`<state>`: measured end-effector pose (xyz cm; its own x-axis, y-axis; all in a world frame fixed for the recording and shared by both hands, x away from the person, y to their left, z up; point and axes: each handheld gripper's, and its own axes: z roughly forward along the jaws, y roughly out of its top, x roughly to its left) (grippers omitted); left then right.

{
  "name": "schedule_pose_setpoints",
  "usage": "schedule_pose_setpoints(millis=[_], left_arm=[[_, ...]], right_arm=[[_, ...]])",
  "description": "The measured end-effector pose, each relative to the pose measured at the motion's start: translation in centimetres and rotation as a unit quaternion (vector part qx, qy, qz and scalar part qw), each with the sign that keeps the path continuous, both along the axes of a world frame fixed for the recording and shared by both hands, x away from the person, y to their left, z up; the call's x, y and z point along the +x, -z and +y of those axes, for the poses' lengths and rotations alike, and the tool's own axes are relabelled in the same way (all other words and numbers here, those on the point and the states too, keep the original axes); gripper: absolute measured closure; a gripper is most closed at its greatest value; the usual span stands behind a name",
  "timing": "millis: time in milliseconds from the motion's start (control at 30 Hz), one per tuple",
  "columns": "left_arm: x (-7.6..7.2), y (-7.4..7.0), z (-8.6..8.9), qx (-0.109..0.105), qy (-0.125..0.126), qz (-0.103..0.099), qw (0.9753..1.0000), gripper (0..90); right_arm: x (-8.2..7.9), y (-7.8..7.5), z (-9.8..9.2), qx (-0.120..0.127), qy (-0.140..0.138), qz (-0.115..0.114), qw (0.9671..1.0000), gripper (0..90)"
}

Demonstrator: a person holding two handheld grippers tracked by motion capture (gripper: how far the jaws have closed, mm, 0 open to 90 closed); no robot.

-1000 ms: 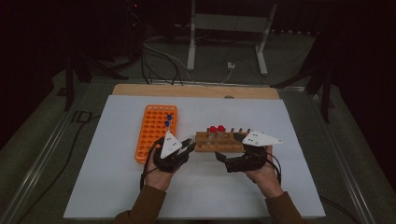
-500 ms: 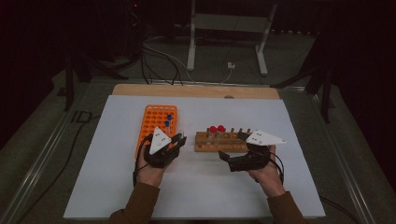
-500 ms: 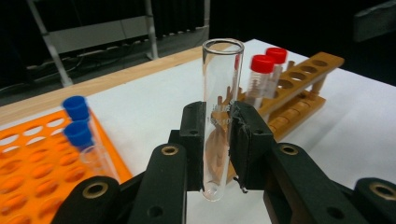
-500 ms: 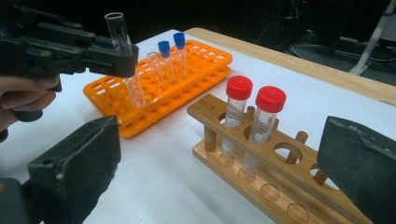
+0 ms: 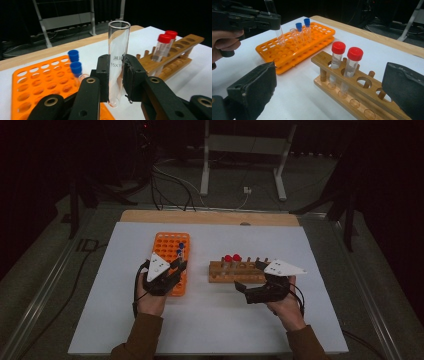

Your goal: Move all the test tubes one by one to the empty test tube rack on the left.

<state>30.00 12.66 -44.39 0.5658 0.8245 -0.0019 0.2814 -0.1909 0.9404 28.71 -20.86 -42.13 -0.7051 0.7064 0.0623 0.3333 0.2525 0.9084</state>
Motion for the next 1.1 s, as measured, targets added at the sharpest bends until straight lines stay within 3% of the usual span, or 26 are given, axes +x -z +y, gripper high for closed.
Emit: schedule_pose_setpoints(millis=[267,600,1100], left_arm=[[0.4,0.6,0.3,0.008,-0.018,-0.003,0.9998,76.4],[1.1,1.9,0.3,0.012,-0.031,0.011,0.9994,76.5],[1.8,4.0,-0.1,0.028,-0.046,0.061,0.9967,76.5]], right_arm=[[0.0,-0.1,-0.1,0.001,0.002,-0.001,1.0000,0.1],[0.0,-0.1,-0.1,0.001,0.001,-0.001,1.0000,0.1],[0.0,-0.2,-0.2,0.002,0.000,-0.004,1.0000,0.1]])
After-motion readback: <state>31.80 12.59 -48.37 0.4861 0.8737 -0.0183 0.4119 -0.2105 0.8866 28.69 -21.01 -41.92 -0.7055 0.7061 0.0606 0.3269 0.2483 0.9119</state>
